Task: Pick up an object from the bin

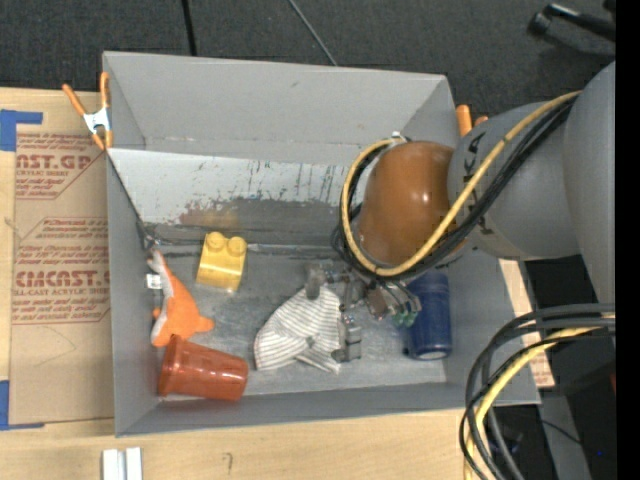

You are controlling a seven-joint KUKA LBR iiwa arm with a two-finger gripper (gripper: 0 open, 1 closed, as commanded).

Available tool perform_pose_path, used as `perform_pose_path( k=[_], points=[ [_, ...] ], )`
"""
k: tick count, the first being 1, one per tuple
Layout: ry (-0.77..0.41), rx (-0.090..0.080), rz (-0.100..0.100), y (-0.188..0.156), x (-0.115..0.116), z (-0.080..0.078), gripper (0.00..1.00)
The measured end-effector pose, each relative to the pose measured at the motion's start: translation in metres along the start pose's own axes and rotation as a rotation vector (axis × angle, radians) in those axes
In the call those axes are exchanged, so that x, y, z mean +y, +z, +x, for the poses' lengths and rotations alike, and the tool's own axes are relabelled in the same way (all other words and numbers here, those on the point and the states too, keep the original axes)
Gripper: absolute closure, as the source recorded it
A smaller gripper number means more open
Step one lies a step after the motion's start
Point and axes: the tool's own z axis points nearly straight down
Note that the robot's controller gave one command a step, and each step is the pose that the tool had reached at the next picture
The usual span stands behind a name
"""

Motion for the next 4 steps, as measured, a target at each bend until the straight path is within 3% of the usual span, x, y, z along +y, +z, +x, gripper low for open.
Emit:
perform_pose_path(
  k=[1,2,3,4],
  points=[
    [0.011,-0.006,0.000,0.016,0.045,0.021,1.00],
    [0.011,-0.006,0.000,0.016,0.045,0.021,1.00],
    [0.047,-0.008,0.000,-0.064,0.061,0.018,1.00],
    [0.047,-0.007,0.000,-0.064,0.061,0.018,1.00]
  ],
)
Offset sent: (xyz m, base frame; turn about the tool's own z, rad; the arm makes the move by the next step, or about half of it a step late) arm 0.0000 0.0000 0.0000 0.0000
